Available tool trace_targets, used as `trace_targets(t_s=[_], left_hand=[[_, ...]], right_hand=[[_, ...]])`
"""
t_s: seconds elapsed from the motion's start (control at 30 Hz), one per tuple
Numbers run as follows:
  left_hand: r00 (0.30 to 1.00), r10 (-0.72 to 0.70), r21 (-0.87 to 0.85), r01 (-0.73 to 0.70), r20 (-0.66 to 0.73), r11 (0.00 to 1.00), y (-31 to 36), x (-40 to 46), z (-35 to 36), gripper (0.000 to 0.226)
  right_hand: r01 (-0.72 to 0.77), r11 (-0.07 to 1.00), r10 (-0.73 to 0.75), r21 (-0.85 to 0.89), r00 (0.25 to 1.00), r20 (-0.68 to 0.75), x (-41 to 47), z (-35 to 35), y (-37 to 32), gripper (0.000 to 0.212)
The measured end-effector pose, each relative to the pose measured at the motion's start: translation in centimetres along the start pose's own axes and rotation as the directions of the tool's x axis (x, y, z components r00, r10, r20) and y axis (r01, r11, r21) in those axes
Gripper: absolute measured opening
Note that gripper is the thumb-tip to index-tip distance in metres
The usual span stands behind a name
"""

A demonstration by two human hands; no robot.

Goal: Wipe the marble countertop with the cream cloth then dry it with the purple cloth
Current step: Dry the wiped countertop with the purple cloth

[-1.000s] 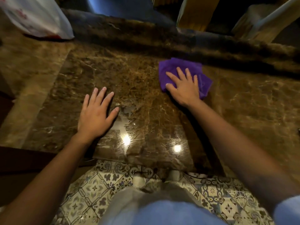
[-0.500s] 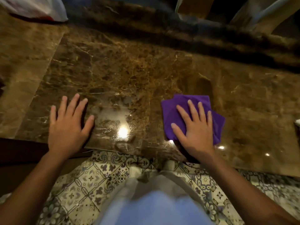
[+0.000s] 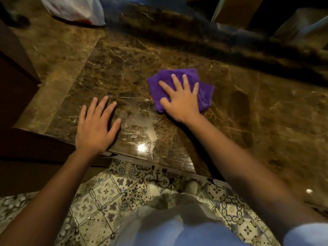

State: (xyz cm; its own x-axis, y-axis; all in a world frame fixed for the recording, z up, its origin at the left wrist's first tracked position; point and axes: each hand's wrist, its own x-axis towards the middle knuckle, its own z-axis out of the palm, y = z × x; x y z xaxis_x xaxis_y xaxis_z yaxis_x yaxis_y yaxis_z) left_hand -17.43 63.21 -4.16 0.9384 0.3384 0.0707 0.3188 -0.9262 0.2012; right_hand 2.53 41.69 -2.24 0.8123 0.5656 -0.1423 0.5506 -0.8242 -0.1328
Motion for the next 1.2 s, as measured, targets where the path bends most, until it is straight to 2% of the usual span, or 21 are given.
trace_targets(t_s=[0.13,0.23,0.37,0.47,0.6,0.67,0.8,0.87,0.97,1.03,1.1,1.13,1.2], left_hand=[[1.000,-0.010,-0.045,0.011,0.012,0.999,0.1,0.0,-0.2,0.066],[0.999,-0.018,-0.090,0.022,0.043,0.996,-0.3,0.1,-0.3,0.061],[0.997,-0.057,-0.102,0.062,0.050,0.993,0.8,-0.6,-0.2,0.059],[0.997,-0.037,-0.138,0.046,0.066,0.989,4.0,-1.8,0.3,0.068],[0.999,-0.031,-0.059,0.033,0.044,0.998,8.4,-2.7,1.5,0.077],[0.999,-0.046,-0.011,0.046,0.008,0.999,9.2,-2.9,1.9,0.078],[0.998,-0.056,0.009,0.056,-0.015,0.998,9.3,-3.0,1.8,0.078],[0.998,-0.065,0.017,0.065,-0.020,0.998,9.5,-3.0,1.7,0.078],[0.998,-0.066,0.032,0.066,-0.005,0.997,9.7,-3.1,1.7,0.075],[0.998,-0.066,0.040,0.066,-0.002,0.997,9.6,-3.1,1.8,0.070],[0.998,-0.069,0.040,0.070,-0.012,0.997,9.5,-2.9,2.1,0.064],[0.997,-0.070,0.042,0.071,-0.019,0.997,9.4,-2.9,2.2,0.063],[0.998,-0.062,0.046,0.063,-0.031,0.997,9.2,-2.9,2.4,0.063]], right_hand=[[0.185,0.982,-0.185,0.038,0.983,-0.019,-8.2,1.9,-3.5,0.063],[0.260,0.963,-0.259,0.071,0.966,-0.026,-15.2,3.0,-2.3,0.062],[0.098,0.994,-0.095,0.055,0.994,-0.050,-22.2,3.4,5.2,0.065],[-0.073,0.997,0.074,0.033,0.996,-0.045,-23.9,2.7,11.8,0.067],[-0.283,0.959,0.282,0.007,0.956,-0.075,-20.9,1.4,19.6,0.069],[-0.388,0.920,0.391,0.047,0.917,-0.075,-17.9,0.6,22.5,0.072],[-0.482,0.870,0.487,0.107,0.873,-0.034,-10.4,-1.5,23.5,0.067],[-0.395,0.913,0.398,0.098,0.917,-0.011,-8.2,-1.6,20.7,0.065],[-0.139,0.988,0.140,0.073,0.990,-0.014,-9.7,-0.1,13.2,0.064],[0.034,0.998,-0.033,0.047,0.999,-0.019,-13.9,1.5,8.7,0.063],[0.183,0.982,-0.181,0.052,0.983,-0.033,-19.2,2.8,7.0,0.062],[0.217,0.975,-0.215,0.050,0.975,-0.053,-21.8,3.4,7.5,0.062],[0.134,0.990,-0.130,0.037,0.987,-0.097,-26.0,3.9,10.9,0.061]])
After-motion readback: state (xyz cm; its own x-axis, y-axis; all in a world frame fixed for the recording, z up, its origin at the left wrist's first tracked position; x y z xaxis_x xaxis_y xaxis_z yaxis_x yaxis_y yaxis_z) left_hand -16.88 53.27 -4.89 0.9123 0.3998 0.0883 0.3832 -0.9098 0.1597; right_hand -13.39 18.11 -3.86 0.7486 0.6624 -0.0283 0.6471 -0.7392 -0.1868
